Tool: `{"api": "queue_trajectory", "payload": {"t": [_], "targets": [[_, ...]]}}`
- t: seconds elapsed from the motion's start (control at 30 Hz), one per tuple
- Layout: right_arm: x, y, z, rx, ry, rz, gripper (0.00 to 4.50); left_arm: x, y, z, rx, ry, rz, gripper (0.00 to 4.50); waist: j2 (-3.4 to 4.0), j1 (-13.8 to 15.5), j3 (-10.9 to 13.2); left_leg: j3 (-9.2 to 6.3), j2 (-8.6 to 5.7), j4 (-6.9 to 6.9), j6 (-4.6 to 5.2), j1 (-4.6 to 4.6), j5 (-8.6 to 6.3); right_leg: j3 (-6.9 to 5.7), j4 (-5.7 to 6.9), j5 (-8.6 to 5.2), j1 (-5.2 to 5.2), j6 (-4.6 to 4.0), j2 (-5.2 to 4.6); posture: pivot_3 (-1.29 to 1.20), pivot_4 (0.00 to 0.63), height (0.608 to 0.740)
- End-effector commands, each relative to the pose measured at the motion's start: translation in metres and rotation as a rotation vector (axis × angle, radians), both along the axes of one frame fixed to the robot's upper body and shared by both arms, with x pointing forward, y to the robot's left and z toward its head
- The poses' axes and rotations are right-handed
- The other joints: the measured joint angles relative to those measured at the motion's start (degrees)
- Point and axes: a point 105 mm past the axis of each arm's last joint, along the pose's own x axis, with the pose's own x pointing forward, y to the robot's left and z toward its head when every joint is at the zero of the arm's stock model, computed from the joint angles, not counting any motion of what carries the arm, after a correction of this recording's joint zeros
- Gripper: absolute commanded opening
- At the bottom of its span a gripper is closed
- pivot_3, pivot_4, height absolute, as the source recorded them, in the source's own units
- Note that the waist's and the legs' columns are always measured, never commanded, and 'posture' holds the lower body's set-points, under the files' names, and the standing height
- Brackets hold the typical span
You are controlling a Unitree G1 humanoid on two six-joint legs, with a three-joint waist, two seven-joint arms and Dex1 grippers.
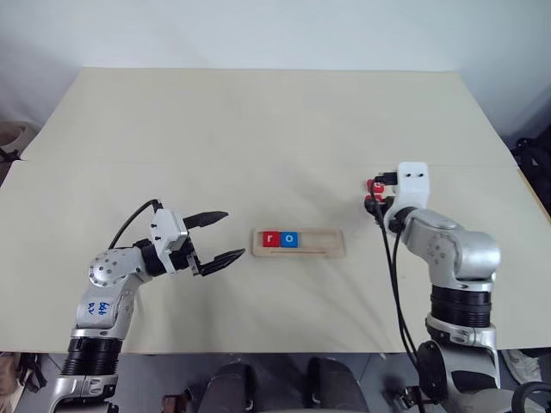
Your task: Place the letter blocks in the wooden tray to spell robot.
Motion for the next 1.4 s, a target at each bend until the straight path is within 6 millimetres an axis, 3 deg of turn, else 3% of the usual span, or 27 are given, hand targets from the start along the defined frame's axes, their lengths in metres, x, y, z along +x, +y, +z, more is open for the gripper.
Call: {"api": "queue_trajectory", "payload": {"t": [0.03, 0.23, 0.4, 0.53, 0.7, 0.9, 1.1, 1.23, 1.4], "targets": [[-0.025, -0.009, 0.006, -0.013, -0.004, -0.002, 1.47, -0.001, -0.005, 0.005, -0.007, -0.019, -0.045, 4.5, 0.0, 0.06, 0.0, 0.03, -0.01, 0.0, 0.0, 0.0, 0.0, 0.01, -0.01, 0.0, 0.0, 0.0, 0.0, 0.0, 0.15, 0.74], [-0.067, -0.007, -0.024, -0.005, 0.085, -0.02, 1.47, 0.004, -0.01, 0.004, -0.002, -0.01, -0.081, 4.5, 0.0, 0.07, 0.0, 0.06, -0.17, -0.04, 0.0, -0.03, 0.0, 0.02, -0.06, 0.0, -0.04, 0.0, 0.02, 0.0, 0.15, 0.74], [-0.074, 0.009, -0.032, 0.032, 0.083, 0.02, 1.47, 0.006, -0.01, 0.005, 0.0, -0.011, -0.089, 4.5, 0.0, -0.3, 0.0, 0.09, -0.15, -0.06, -0.01, 0.02, 0.0, 0.06, -0.03, 0.0, -0.07, 0.0, 0.06, 0.0, 0.15, 0.74], [-0.07, 0.009, -0.025, 0.04, 0.055, 0.071, 2.84, 0.006, -0.009, 0.006, 0.0, -0.015, -0.083, 4.5, 0.0, -0.24, 0.0, 0.09, -0.17, -0.06, -0.01, 0.01, 0.0, 0.09, -0.04, 0.0, -0.07, 0.0, 0.04, 0.0, 0.15, 0.74], [-0.066, -0.018, -0.01, -0.069, 0.034, 0.229, 4.48, 0.004, -0.005, 0.005, -0.002, -0.022, -0.055, 4.5, 0.01, 0.17, 0.02, 0.06, -0.22, -0.02, 0.07, -0.01, -0.04, 0.09, -0.09, 0.01, -0.02, 0.02, -0.03, 0.0, 0.15, 0.74], [-0.073, -0.029, -0.002, -0.178, -0.051, 0.644, 4.48, -0.003, -0.001, 0.006, -0.01, -0.009, -0.061, 4.5, -0.04, 0.45, 0.04, 0.08, -0.22, -0.16, 0.09, 0.03, -0.05, 0.0, -0.44, 0.02, 0.12, 0.06, 0.04, 0.0, 0.15, 0.74], [-0.07, -0.042, -0.019, -0.309, -0.107, 0.963, 4.48, -0.008, -0.003, 0.009, -0.015, -0.009, -0.077, 4.5, -0.06, 0.68, 0.05, 0.11, -0.2, -0.03, 0.08, 0.11, -0.05, 0.01, -0.42, 0.04, 0.25, 0.1, 0.04, 0.0, 0.15, 0.74], [-0.058, -0.049, -0.032, -0.376, -0.092, 1.064, 4.48, -0.01, -0.006, 0.009, -0.011, -0.013, -0.088, 4.5, -0.06, 0.72, 0.06, 0.12, -0.19, 0.07, 0.08, 0.12, -0.04, 0.02, -0.39, 0.06, 0.28, 0.12, 0.04, 0.0, 0.15, 0.74], [-0.042, -0.049, -0.031, -0.397, -0.103, 1.136, 4.48, -0.014, -0.009, 0.012, 0.01, -0.035, -0.13, 4.5, -0.06, 1.04, 0.06, 0.11, -0.18, 0.12, 0.07, 0.12, -0.04, 0.0, -0.39, 0.06, 0.3, 0.12, 0.04, 0.0, 0.15, 0.74]]}}
